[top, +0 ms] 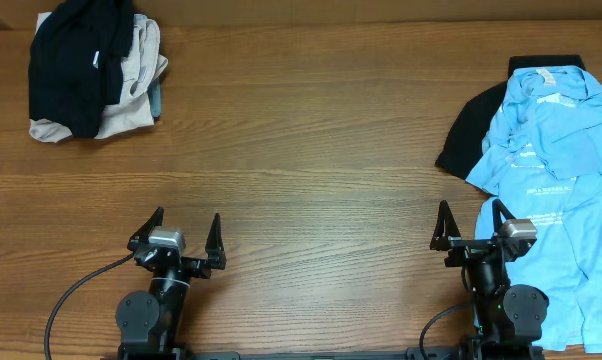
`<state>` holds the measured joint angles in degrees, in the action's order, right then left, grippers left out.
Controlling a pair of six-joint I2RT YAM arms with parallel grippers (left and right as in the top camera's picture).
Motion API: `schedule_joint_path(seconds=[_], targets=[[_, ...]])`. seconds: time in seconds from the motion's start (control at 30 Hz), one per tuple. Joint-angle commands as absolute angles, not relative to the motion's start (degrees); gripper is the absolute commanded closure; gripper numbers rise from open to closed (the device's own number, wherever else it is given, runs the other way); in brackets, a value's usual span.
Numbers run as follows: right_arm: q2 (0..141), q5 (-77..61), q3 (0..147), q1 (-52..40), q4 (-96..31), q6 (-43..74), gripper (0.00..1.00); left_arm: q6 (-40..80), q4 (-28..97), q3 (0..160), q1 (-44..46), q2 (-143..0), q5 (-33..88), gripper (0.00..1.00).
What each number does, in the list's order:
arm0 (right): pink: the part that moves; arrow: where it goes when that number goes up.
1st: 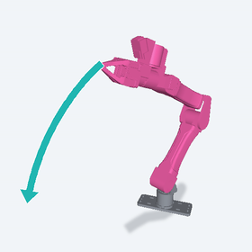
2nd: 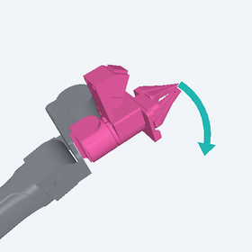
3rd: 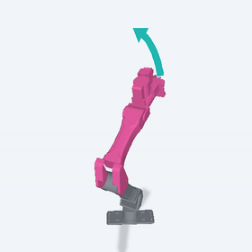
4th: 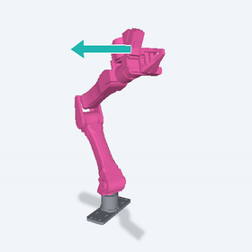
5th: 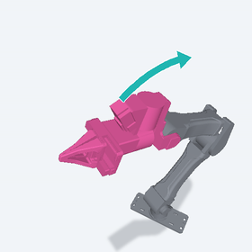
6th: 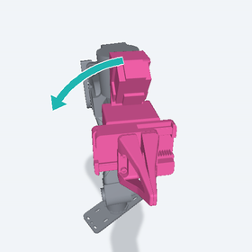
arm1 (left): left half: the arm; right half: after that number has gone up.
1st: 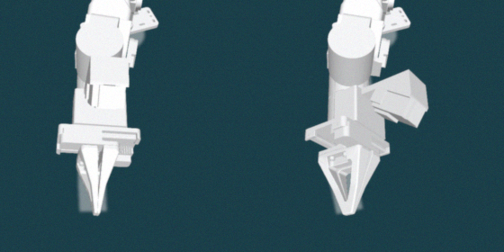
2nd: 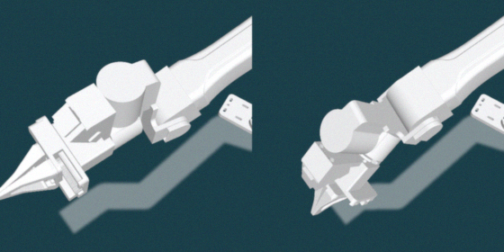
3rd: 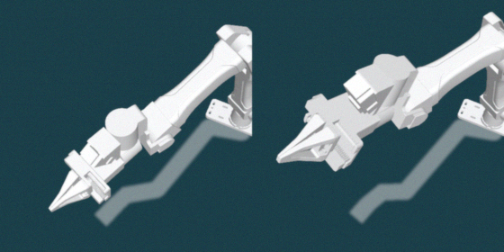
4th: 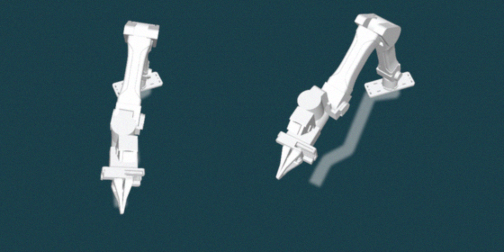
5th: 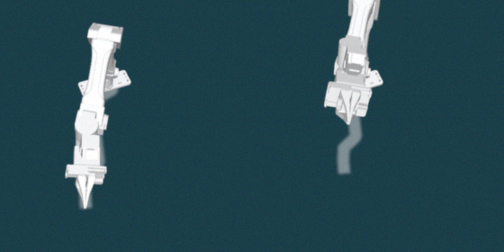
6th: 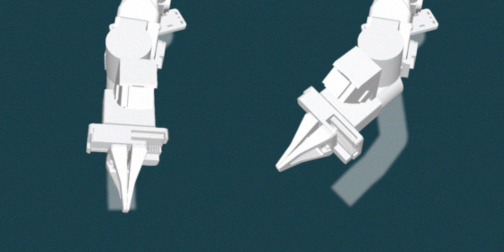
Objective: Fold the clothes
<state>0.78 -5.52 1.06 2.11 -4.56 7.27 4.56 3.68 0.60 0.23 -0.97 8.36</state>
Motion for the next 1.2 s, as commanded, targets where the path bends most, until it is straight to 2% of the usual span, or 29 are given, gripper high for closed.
schedule_joint_path(seconds=[0.0,0.87,1.17], targets=[[0.2,-5.0,0.4,1.9,-4.3,7.5,0.00,5.3,3.6,0.3,-0.2,-0.3,8.4,0.00],[0.2,-5.4,2.0,2.0,-2.1,7.5,0.00,5.8,2.6,0.5,-0.1,-0.3,8.7,0.00],[0.7,-1.8,12.7,2.0,-6.9,7.2,0.00,3.5,7.5,12.7,-0.1,-2.6,4.9,0.00]])
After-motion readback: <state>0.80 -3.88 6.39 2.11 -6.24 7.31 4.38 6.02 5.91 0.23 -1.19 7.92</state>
